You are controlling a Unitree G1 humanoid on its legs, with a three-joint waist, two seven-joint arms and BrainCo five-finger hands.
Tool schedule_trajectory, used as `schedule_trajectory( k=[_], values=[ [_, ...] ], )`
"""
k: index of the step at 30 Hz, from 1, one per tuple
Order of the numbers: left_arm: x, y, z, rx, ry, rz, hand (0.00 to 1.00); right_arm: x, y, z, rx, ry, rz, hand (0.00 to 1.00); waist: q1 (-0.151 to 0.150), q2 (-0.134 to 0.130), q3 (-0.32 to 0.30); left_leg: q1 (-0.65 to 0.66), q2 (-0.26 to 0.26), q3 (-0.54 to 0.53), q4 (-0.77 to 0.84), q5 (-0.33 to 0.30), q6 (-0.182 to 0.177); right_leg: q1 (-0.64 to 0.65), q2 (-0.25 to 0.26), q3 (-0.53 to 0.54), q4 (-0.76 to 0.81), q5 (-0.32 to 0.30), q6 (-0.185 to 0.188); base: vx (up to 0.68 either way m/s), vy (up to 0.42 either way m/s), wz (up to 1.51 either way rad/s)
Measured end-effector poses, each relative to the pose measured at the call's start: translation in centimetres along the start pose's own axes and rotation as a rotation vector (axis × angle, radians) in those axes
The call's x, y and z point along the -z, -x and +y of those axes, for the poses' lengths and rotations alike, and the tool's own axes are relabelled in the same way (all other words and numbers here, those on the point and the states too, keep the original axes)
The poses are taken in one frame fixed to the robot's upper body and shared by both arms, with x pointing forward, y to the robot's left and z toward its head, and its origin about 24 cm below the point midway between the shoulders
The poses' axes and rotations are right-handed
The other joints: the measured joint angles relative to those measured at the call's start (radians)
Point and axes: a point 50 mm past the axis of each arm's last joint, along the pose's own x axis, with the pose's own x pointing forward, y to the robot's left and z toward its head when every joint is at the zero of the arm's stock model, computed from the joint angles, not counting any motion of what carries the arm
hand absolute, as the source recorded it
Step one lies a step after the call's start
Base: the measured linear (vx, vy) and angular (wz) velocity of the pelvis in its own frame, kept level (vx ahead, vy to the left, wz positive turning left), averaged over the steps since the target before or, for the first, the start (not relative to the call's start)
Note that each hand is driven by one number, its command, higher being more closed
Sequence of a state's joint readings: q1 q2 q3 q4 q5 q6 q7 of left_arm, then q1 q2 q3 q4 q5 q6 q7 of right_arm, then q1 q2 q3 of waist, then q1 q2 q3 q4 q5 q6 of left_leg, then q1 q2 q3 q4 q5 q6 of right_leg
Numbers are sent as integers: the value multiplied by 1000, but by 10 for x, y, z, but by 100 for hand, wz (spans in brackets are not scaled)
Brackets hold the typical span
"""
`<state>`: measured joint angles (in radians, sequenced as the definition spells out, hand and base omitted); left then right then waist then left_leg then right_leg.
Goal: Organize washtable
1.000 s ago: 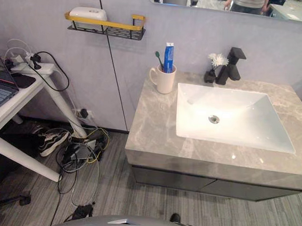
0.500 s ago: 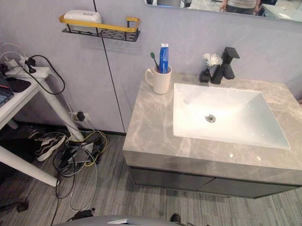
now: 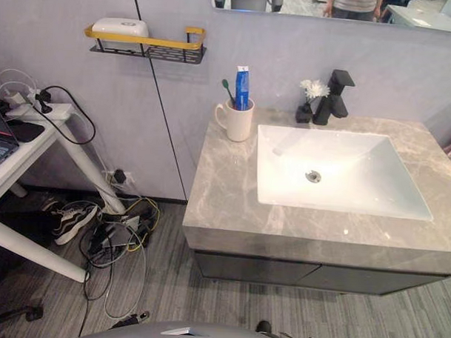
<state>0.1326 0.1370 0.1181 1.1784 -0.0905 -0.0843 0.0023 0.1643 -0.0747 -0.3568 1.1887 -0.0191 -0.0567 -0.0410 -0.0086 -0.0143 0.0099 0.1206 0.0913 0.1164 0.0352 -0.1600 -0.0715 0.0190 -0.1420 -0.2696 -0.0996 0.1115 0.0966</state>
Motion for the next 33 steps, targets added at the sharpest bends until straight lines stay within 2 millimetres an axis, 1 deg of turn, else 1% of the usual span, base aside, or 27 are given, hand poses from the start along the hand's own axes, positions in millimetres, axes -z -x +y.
schedule_trajectory(
  k=[4,6,7,10,12,13,14,15,16,17,18,19,20,21,22,23,24,25,26,27,28,29,30,31,32,33],
  values=[
    [-1,0,0,8,-10,-1,0,-1,0,0,0,-6,1,0,0,-2,7,12,0,0,0,0,0,12,0,0,0,0,0,-3,2,-1],
    [-3,-1,-1,23,-46,-6,0,-2,0,-2,2,-8,-1,0,1,-2,15,17,-1,11,0,0,0,11,0,11,3,1,2,-17,13,-12],
    [-4,-1,-1,31,-70,-8,0,-3,-1,-2,0,-9,-4,0,1,-8,22,17,-3,20,1,-1,2,6,-1,19,6,3,4,-32,24,-27],
    [-10,-2,-3,50,-134,-22,0,-8,-2,-2,1,-35,-16,0,-5,-10,33,-15,-15,62,22,-8,10,-46,-8,71,8,17,13,-46,43,-46],
    [-17,-3,-6,56,-155,-41,0,-16,-2,1,-2,-53,-46,0,-8,-9,66,-50,-17,106,73,-30,19,-108,-11,122,62,26,15,-86,71,-64],
    [-22,-4,-6,57,-161,-54,0,-21,-3,3,-6,-53,-64,0,-10,-13,81,-77,-17,135,110,-43,28,-151,-12,144,99,34,14,-168,78,-76],
    [-29,-5,-6,55,-170,-71,0,-25,-3,5,-14,-44,-86,0,-10,-20,102,-105,-16,171,142,-47,39,-207,-10,161,135,68,38,-244,89,-108],
    [-29,-5,-7,56,-166,-75,0,-29,-3,5,-15,-37,-94,0,-4,-1,103,-107,5,218,125,-43,51,-217,11,161,82,157,68,-126,24,-104],
    [-29,-5,-6,51,-157,-77,0,-35,-4,4,-15,-50,-101,0,-2,-1,117,-105,14,245,118,-44,53,-239,10,125,170,93,45,355,-204,-87],
    [-35,-5,-4,46,-150,-101,0,-33,-4,6,-18,-97,-95,0,-5,-2,133,-103,19,265,124,-41,57,-309,-26,38,512,-119,-50,696,-386,-39],
    [-34,-5,-2,43,-150,-101,0,-27,-3,5,-10,-125,-76,0,-6,-10,132,-91,17,267,126,-38,60,-309,-62,-16,703,-195,-62,934,-532,-20],
    [-30,-4,0,36,-139,-91,0,-19,-2,4,-3,-141,-55,0,-4,-20,126,-83,15,278,143,-36,63,-265,-113,-81,840,-229,-70,744,-440,-11],
    [-28,-3,2,29,-126,-87,0,-16,-2,3,-1,-141,-46,0,4,-30,122,-82,8,293,158,-36,63,-231,-162,-125,875,-233,-77,611,-349,-26],
    [-27,-3,4,23,-112,-86,0,-16,-2,4,-3,-139,-43,0,13,-43,116,-82,0,304,170,-36,63,-219,-194,-152,868,-240,-73,338,-325,-65],
    [-27,-3,8,4,-69,-84,0,-20,-3,10,-19,-115,-44,0,27,-59,120,-116,6,332,217,-37,66,-202,-181,-227,807,-241,-85,127,-212,-82],
    [-24,-3,3,17,-50,-70,0,-25,-4,6,-12,-81,-55,0,47,-22,107,-157,7,314,195,-53,68,-166,-119,-231,650,-227,-108,32,-159,-85],
    [-17,-2,-4,34,-37,-53,0,-26,-4,2,-3,-72,-48,0,55,3,86,-169,2,292,130,-17,93,-144,-91,-231,588,-247,-117,120,8,-68],
    [-15,-1,-5,35,-22,-55,0,-25,-5,-3,7,-47,-36,0,62,-8,80,-179,-15,326,111,45,96,-144,-146,-249,720,-306,-88,231,-15,-49],
    [-20,-2,4,17,-24,-63,0,-20,-4,5,-17,-30,-20,0,63,-49,79,-202,-31,343,147,48,101,-110,-171,-220,687,-330,-28,254,-26,-47],
    [-22,-2,8,5,-22,-61,0,-21,-5,11,-37,4,-16,0,66,-74,80,-232,-30,361,188,40,109,-69,-175,-210,592,-348,20,10,-132,-63],
    [-24,-3,7,6,-19,-63,0,-30,-6,18,-63,30,-40,0,74,-76,84,-266,8,392,237,37,104,-37,-114,-218,438,-348,29,-108,-150,-79],
    [-23,-3,6,8,-14,-62,0,-33,-6,19,-70,49,-51,0,79,-71,86,-269,27,405,248,36,102,-13,-88,-215,377,-340,31,-238,-211,-90],
    [-22,-3,4,13,-11,-57,0,-36,-6,19,-78,83,-63,0,75,-52,95,-271,67,416,275,31,94,27,-37,-210,284,-313,13,-168,-130,-55],
    [-21,-3,3,16,-10,-53,0,-36,-6,17,-76,91,-62,0,71,-39,97,-272,88,417,286,34,90,42,-13,-209,253,-291,8,-223,-157,-46],
    [-21,-3,1,18,-8,-52,0,-32,-6,15,-76,100,-52,0,71,-31,100,-271,123,420,310,36,85,73,30,-202,186,-257,-18,-198,-128,-30],
    [-20,-3,1,19,-8,-51,0,-29,-5,14,-75,102,-45,0,72,-26,102,-270,147,419,321,42,73,90,60,-195,143,-232,-28,-246,-180,-40]
  ],
)
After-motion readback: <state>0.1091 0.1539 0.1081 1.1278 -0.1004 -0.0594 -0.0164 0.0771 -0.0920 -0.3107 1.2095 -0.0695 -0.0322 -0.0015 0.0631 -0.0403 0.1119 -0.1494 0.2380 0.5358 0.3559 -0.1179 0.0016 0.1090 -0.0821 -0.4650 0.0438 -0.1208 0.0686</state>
